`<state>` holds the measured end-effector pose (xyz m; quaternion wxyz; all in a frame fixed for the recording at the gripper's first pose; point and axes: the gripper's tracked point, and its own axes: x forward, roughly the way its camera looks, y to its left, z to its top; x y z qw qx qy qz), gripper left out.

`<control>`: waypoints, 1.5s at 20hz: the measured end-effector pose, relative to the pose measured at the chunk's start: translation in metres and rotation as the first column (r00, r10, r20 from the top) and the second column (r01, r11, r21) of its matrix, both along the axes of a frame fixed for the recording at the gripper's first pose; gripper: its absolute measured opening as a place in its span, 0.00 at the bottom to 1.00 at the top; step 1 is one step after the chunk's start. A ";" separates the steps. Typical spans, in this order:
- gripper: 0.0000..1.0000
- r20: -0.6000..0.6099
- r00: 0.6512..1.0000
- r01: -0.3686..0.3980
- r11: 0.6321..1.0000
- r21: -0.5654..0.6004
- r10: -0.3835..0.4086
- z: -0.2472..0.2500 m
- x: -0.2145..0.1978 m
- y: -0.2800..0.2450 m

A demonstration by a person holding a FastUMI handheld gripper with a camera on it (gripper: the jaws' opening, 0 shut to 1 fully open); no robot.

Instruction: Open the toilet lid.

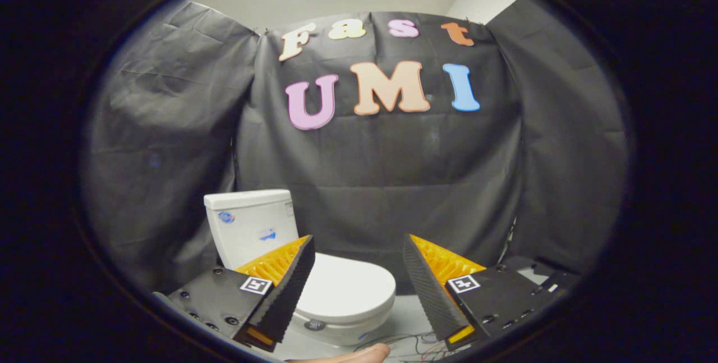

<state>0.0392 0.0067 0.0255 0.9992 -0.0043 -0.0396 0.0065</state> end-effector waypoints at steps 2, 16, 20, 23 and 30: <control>0.98 -0.001 1.000 -0.010 0.999 -0.036 0.010 -0.003 0.017 0.007; 0.98 -0.183 0.980 -0.061 0.993 0.098 0.078 -0.108 0.070 0.077; 0.99 -0.204 0.977 -0.032 0.987 0.156 0.064 -0.132 0.066 0.087; 0.99 -0.218 0.974 -0.019 0.975 0.221 0.068 -0.154 0.063 0.100; 0.99 -0.258 0.961 0.004 0.933 0.361 0.096 -0.202 0.055 0.149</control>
